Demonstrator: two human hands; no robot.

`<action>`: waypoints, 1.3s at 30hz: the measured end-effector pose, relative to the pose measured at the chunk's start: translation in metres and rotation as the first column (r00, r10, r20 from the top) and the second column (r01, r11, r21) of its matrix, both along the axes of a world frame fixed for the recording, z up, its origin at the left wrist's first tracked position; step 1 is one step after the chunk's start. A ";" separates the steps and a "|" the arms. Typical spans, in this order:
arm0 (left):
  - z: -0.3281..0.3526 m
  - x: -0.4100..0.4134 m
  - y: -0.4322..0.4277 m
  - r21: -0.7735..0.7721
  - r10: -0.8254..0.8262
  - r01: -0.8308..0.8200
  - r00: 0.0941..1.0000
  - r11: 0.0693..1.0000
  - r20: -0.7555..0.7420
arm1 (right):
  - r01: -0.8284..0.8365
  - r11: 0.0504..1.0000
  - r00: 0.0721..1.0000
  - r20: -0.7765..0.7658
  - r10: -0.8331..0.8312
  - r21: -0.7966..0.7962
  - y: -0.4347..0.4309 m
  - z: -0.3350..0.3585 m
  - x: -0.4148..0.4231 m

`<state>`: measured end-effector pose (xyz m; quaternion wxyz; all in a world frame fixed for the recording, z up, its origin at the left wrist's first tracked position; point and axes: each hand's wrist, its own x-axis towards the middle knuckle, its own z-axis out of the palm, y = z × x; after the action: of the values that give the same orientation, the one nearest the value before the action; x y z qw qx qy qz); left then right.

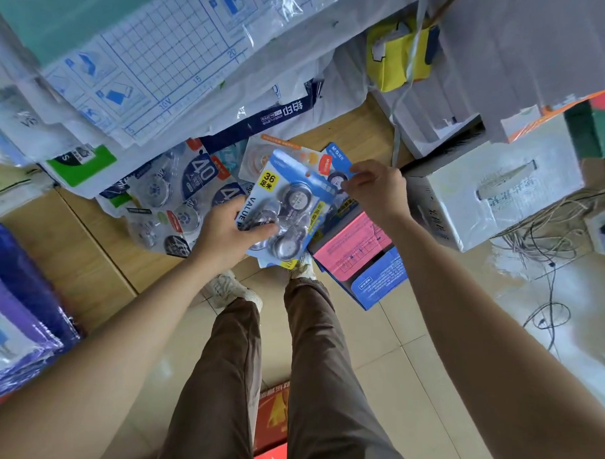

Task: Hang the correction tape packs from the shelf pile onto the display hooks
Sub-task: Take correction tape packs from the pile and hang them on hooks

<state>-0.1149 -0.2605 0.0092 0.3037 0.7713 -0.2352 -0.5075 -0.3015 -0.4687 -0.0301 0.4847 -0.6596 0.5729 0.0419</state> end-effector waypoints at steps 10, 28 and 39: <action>-0.002 0.010 0.030 0.007 0.188 -0.193 0.966 0.981 0.176 | -0.471 0.867 0.764 -0.569 0.306 -0.166 0.020 -0.055 0.019; -0.007 -0.010 0.042 0.091 0.198 -0.251 0.900 0.964 0.389 | -0.348 0.935 0.931 -0.138 0.337 -0.065 0.012 -0.044 0.004; 0.001 -0.013 0.032 0.109 0.193 -0.263 0.881 0.959 0.431 | 0.118 0.992 0.993 -0.024 -0.119 -0.046 -0.007 -0.015 0.000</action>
<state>-0.1275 -0.2285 0.0102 0.2398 0.9062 -0.1595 -0.3095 -0.3018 -0.4759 -0.0451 0.4637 -0.6344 0.6184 0.0091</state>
